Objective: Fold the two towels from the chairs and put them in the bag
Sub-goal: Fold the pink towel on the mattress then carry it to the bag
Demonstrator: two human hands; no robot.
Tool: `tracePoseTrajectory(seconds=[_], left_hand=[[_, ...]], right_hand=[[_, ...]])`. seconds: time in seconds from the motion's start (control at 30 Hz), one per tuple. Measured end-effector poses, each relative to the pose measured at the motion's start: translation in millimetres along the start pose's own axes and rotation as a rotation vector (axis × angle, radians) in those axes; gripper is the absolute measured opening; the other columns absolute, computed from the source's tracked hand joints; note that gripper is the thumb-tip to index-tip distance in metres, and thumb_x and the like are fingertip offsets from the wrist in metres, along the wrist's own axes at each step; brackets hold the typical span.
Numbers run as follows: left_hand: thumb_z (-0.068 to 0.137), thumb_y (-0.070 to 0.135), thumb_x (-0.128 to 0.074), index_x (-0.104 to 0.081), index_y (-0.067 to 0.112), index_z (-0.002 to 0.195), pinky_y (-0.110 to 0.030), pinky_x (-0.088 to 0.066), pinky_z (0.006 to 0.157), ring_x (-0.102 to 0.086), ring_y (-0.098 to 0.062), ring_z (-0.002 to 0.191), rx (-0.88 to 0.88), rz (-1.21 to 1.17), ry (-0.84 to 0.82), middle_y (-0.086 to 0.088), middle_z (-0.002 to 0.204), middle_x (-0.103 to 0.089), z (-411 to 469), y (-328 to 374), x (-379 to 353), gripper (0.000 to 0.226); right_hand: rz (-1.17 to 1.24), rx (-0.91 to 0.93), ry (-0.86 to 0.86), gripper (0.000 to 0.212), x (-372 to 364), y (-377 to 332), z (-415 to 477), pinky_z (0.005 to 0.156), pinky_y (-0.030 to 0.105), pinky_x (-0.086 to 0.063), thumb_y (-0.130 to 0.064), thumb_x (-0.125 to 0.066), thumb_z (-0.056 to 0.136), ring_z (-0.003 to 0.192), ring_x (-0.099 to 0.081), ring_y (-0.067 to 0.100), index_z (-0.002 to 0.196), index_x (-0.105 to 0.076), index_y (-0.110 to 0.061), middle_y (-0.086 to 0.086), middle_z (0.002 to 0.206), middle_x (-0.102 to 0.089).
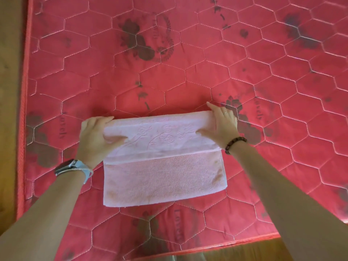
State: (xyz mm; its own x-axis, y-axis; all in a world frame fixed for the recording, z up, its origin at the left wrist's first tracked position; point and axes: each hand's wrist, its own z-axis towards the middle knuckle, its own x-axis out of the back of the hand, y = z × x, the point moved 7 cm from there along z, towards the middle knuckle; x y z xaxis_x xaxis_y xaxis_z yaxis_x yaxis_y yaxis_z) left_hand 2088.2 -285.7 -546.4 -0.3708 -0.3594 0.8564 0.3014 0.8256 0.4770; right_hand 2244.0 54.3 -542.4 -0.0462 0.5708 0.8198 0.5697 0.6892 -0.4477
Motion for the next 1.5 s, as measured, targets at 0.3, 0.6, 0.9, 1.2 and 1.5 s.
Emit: tracePoseTrajectory(seconds=[0.3, 0.6, 0.9, 1.2, 1.5], left_hand=[[0.066, 0.025, -0.089, -0.071, 0.021, 0.089, -0.029, -0.046, 0.078, -0.056, -0.009, 0.078, -0.070, -0.196, -0.017, 0.013, 0.078, -0.063, -3.0, 16.2, 30.8, 0.029], [0.070, -0.012, -0.076, -0.067, 0.006, 0.082, -0.019, -0.042, 0.072, -0.057, -0.005, 0.082, -0.228, -0.230, 0.074, -0.001, 0.081, -0.063, -77.2, 26.7, 63.4, 0.024], [0.053, -0.023, -0.078, -0.067, 0.013, 0.075, -0.034, -0.035, 0.072, -0.050, -0.020, 0.071, -0.361, 0.024, -0.098, 0.007, 0.078, -0.056, -149.9, 17.5, 22.6, 0.043], [0.057, -0.029, -0.074, -0.071, 0.016, 0.091, -0.033, -0.038, 0.087, -0.056, -0.020, 0.089, -0.293, 0.021, -0.102, 0.006, 0.092, -0.062, -182.1, -4.0, -10.9, 0.056], [0.076, -0.016, -0.052, -0.062, 0.007, 0.128, -0.037, -0.022, 0.122, -0.038, -0.026, 0.143, -0.208, -0.014, 0.059, -0.006, 0.147, -0.050, -190.5, 77.6, -14.9, 0.057]], right_hand=[[0.098, 0.082, -0.063, 0.034, 17.6, -7.9, -4.0, 0.093, 0.039, -0.041, -0.024, -0.083, 0.073, 0.098, -0.046, 0.019, 0.099, -0.061, -0.019, -0.004, 0.095, -0.056], [0.267, 0.148, -0.024, 0.039, 38.5, -4.5, -85.8, 0.067, 0.006, -0.036, 0.002, -0.075, 0.073, 0.075, -0.050, -0.004, 0.079, -0.055, -0.030, -0.015, 0.078, -0.056], [0.142, 0.121, 0.043, 0.054, -3.0, 32.9, -150.8, 0.087, 0.003, -0.030, 0.022, -0.068, 0.056, 0.095, -0.046, 0.016, 0.079, -0.067, -0.027, -0.008, 0.093, -0.059], [0.108, 0.040, 0.183, 0.048, -27.1, 55.9, -177.7, 0.088, 0.050, -0.045, 0.022, -0.065, 0.064, 0.098, -0.051, 0.025, 0.086, -0.076, -0.019, 0.002, 0.106, -0.058], [0.050, 0.155, 0.202, 0.042, -50.9, -48.7, -189.1, 0.116, 0.013, -0.015, -0.012, -0.038, 0.100, 0.144, -0.031, 0.020, 0.140, -0.050, -0.013, -0.009, 0.148, -0.036]])
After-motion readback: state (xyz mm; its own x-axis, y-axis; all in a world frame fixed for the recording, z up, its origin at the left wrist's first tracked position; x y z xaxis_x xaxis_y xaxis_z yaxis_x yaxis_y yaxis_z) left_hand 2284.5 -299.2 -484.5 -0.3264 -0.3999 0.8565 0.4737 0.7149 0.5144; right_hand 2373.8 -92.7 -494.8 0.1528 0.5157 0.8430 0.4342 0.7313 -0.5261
